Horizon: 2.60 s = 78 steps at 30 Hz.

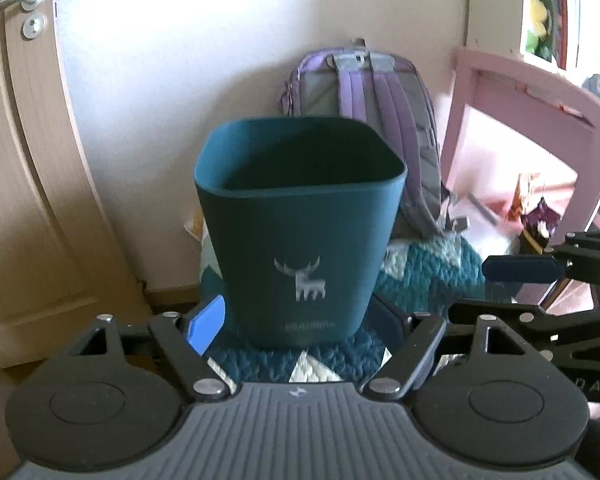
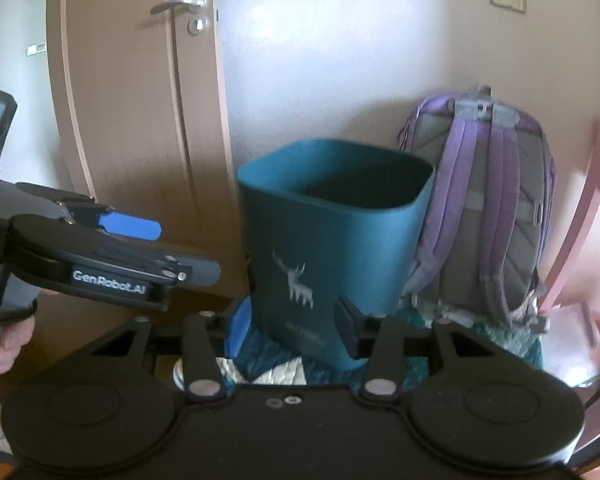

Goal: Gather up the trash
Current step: 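Lower both tools away from the bin toward the floor, then grasp the white tissue with the left tool while the right tool grasps the orange foam net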

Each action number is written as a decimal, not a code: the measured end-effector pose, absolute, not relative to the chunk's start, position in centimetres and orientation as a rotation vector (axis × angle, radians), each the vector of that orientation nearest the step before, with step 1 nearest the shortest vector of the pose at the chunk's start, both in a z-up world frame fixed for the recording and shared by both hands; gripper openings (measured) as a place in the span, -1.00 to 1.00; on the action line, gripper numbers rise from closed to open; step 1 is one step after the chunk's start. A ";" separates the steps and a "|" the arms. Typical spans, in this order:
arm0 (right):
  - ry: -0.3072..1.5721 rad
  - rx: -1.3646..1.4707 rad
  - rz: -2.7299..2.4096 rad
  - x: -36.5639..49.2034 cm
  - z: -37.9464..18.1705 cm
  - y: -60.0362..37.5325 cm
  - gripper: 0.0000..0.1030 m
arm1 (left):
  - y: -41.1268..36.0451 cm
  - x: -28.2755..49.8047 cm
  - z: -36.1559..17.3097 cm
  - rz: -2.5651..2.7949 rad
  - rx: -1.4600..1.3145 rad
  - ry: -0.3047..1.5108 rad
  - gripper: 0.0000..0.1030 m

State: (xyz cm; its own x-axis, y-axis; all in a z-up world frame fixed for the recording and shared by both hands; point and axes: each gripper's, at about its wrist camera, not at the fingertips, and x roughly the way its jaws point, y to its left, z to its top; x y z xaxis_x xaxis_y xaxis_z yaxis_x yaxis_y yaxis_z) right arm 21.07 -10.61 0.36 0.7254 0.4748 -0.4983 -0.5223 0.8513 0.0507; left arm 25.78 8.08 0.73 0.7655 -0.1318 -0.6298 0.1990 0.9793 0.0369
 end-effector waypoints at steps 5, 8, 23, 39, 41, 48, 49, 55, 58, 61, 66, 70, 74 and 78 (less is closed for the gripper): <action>0.572 -0.096 0.560 20.6 -3.0 -10.6 -0.02 | 8.4 24.5 -2.2 -0.189 0.124 0.699 0.56; 0.621 -0.086 0.562 20.7 -5.6 -10.5 0.01 | 8.9 24.2 -4.3 -0.199 0.119 0.723 0.58; 0.984 -0.057 0.461 23.7 -22.7 -9.9 0.04 | 13.5 28.9 -19.2 -0.190 0.080 0.871 1.00; 1.413 -0.175 0.461 25.6 -46.0 -7.9 0.04 | 12.4 33.8 -44.2 -0.231 0.137 1.270 1.00; 1.473 -0.235 0.487 25.2 -48.6 -7.5 0.04 | 11.8 34.2 -47.3 -0.239 0.162 1.318 1.00; 1.593 -0.460 0.581 23.4 -55.6 -6.3 0.04 | 10.3 35.7 -55.1 -0.265 0.190 1.415 0.99; 1.596 -0.480 0.587 23.2 -56.4 -6.3 0.04 | 10.0 35.8 -56.0 -0.273 0.199 1.422 0.99; 1.639 -0.524 0.611 22.9 -59.7 -6.5 0.04 | 8.7 35.9 -60.3 -0.316 0.233 1.477 0.98; 1.640 -0.551 0.636 22.6 -60.8 -6.4 0.04 | 8.5 35.9 -61.6 -0.315 0.234 1.496 0.98; 1.634 -0.557 0.641 22.4 -61.4 -6.0 0.04 | 8.5 36.1 -62.4 -0.305 0.230 1.501 0.88; 1.651 -0.574 0.639 22.4 -62.2 -5.7 0.02 | 8.5 36.5 -63.2 -0.292 0.220 1.521 0.29; 1.638 -0.577 0.643 22.7 -62.3 -5.2 -0.02 | 8.5 36.4 -63.4 -0.272 0.221 1.510 0.14; 1.612 -0.612 0.684 22.4 -62.2 -4.7 -0.30 | 8.4 36.4 -63.1 -0.256 0.222 1.503 -0.28; 1.570 -0.665 0.720 22.2 -61.5 -4.0 -0.78 | 8.3 36.4 -62.7 -0.249 0.209 1.515 -0.66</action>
